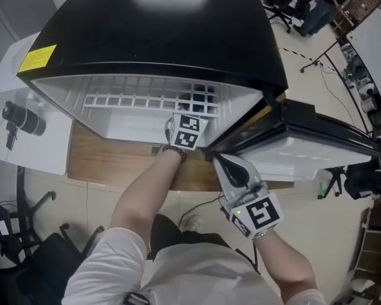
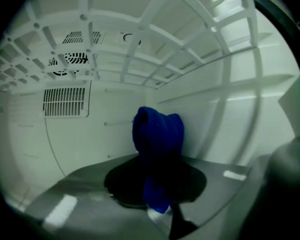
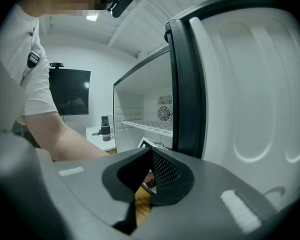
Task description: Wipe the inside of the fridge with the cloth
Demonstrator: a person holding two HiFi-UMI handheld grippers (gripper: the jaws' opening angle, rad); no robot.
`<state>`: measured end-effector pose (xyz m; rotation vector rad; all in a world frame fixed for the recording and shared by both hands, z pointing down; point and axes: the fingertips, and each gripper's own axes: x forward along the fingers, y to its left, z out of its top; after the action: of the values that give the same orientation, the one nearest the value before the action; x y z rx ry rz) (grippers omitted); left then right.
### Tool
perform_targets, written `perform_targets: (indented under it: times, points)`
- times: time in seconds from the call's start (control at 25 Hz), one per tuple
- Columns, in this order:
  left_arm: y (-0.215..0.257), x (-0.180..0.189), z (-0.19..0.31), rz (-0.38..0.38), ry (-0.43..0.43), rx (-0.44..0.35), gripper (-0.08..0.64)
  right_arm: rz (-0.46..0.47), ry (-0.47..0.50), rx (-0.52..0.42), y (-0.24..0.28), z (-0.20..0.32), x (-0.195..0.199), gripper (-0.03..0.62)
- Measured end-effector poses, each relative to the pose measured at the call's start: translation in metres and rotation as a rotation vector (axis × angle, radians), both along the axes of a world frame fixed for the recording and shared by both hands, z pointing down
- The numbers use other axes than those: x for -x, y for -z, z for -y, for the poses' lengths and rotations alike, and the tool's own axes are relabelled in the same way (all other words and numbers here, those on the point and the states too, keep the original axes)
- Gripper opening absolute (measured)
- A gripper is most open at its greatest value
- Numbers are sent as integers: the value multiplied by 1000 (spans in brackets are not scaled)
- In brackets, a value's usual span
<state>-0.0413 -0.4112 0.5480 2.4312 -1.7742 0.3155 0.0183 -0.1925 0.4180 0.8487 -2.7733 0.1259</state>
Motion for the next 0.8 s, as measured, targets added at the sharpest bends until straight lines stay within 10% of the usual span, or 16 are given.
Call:
perform_targets:
  times: [0.8]
  points:
    - [-8,15,36,-56,72,-10,61,16,-18,11,-3,2,-4,2]
